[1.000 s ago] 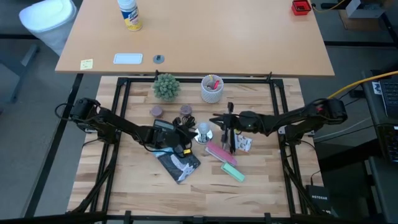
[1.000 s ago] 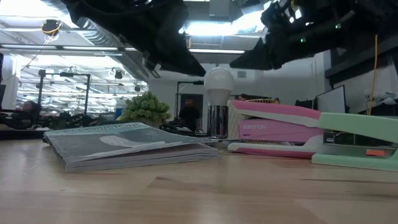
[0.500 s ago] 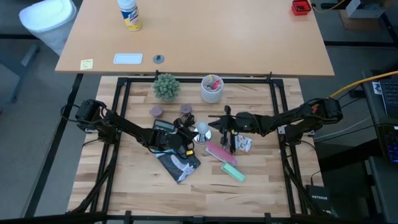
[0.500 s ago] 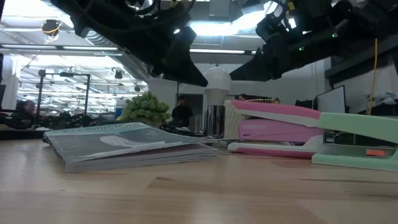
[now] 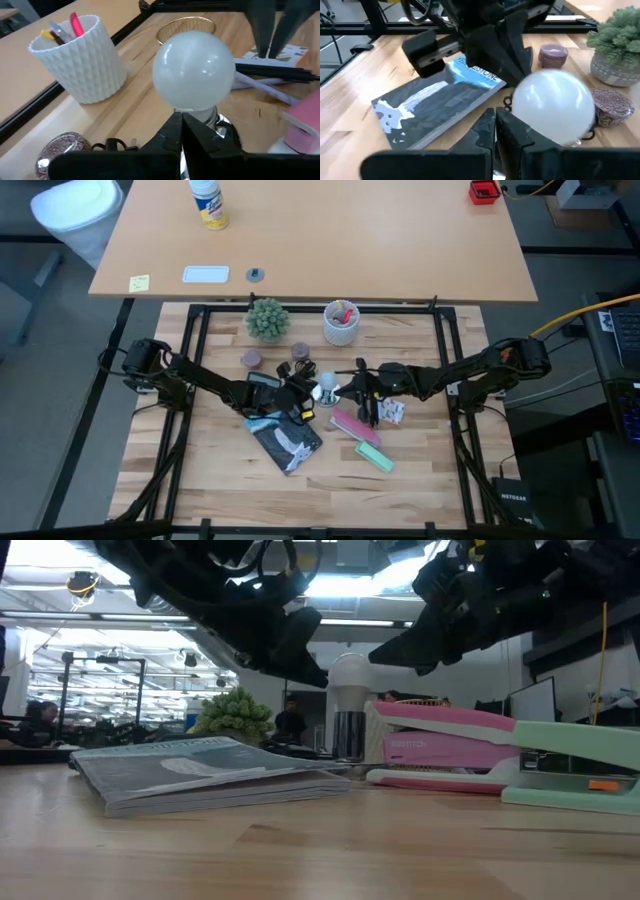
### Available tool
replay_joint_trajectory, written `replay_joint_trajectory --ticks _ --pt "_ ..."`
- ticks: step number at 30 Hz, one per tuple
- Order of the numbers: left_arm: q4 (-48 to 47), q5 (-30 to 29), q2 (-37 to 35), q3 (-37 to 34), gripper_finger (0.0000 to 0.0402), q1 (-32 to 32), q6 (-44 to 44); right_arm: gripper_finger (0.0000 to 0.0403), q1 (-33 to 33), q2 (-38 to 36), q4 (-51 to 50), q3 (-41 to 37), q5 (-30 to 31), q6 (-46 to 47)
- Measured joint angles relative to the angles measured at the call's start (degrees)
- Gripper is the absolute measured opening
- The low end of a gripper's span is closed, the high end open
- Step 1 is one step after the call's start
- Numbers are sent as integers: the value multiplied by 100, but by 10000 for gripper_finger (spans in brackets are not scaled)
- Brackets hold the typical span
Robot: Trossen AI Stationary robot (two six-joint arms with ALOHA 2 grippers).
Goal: Screw lightbulb
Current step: Insert the white lightbulb into the silver lamp, then remove the white lightbulb from the silver lamp
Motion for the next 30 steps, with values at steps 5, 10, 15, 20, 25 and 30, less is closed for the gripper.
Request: replay_joint_trajectory --ticks 5,10,15,20,25,30 --pt "-34 5 0 -1 1 -15 4 19 -7 0 123 -1 -32 1" --pt "-68 17 -18 -1 1 -147 98 19 -7 -112 132 0 -71 13" --pt "-67 -46 -313 -2 1 -245 248 19 -7 -470 104 1 -271 106" --pt "-47 -139 -811 -2 1 -326 621 19 -11 -1033 89 -1 -290 86" --pt "-57 -137 -1270 -2 1 -383 982 19 -13 -1645 48 1 -290 -145" --pt "-103 -141 -1453 -2 1 -349 1301 19 -13 -2088 -351 -1 -218 -204"
